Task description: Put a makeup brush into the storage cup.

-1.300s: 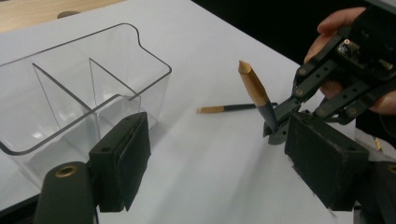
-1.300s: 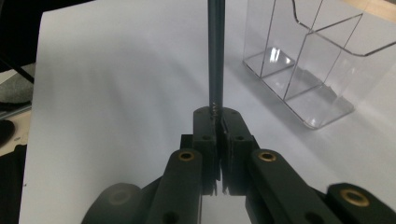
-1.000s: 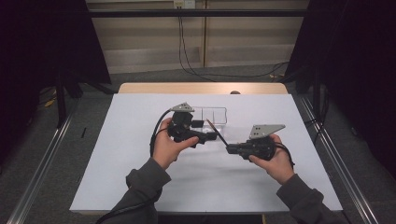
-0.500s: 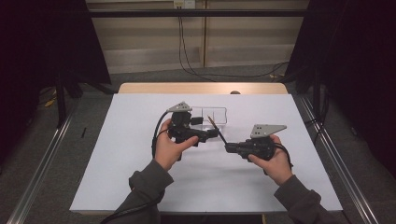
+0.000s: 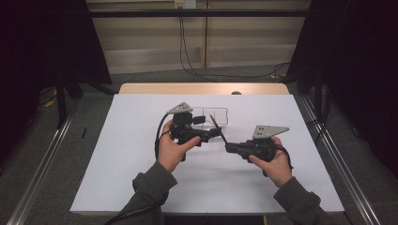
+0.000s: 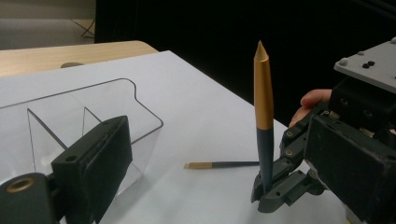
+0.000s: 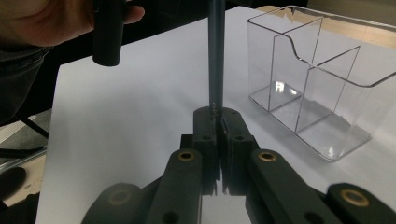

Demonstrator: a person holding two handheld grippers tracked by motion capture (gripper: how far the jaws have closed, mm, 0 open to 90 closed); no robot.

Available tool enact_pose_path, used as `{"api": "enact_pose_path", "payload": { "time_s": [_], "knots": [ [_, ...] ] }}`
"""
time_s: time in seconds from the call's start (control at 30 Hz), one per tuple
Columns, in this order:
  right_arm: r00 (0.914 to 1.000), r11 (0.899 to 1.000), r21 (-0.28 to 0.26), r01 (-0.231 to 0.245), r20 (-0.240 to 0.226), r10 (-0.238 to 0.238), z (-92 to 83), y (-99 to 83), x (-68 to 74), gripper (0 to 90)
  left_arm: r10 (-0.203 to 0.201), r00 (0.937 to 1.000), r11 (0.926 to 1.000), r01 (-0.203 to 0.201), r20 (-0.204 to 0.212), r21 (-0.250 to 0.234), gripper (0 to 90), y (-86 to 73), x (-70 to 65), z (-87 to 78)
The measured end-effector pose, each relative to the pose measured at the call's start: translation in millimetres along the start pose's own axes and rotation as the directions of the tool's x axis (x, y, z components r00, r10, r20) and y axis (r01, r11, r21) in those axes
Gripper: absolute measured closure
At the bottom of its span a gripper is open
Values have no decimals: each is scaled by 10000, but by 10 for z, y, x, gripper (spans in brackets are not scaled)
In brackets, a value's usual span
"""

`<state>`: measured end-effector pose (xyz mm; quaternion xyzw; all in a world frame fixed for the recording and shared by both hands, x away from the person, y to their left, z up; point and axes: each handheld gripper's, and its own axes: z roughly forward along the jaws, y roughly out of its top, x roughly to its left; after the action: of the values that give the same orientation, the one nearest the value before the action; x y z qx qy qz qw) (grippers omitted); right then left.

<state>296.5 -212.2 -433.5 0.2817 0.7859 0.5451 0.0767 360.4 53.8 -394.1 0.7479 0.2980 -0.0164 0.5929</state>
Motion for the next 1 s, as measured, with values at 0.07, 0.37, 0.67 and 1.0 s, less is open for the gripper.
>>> {"api": "enact_pose_path", "payload": {
  "time_s": [0.07, 0.37, 0.67, 1.0],
  "knots": [
    [10000, 10000, -39, -26, -18, 26, 11, 3, 11, 864, 59, 10000, 9999, -59, -13, -92, 76, 1, -2, -3],
    [10000, 9998, -204, -48, -36, 47, 25, 13, 25, 864, -37, 10000, 9991, 39, 43, -423, 120, -2, -10, -6],
    [9999, 9991, -394, -147, -21, 146, 36, 6, 31, 864, 106, 9998, 9971, -93, 158, -758, 251, -4, -23, -23],
    [9997, 9988, -446, -205, 117, 210, 48, 13, 29, 864, -236, 9971, 9947, 306, 718, -979, 511, -23, -21, -37]
  ]
}}
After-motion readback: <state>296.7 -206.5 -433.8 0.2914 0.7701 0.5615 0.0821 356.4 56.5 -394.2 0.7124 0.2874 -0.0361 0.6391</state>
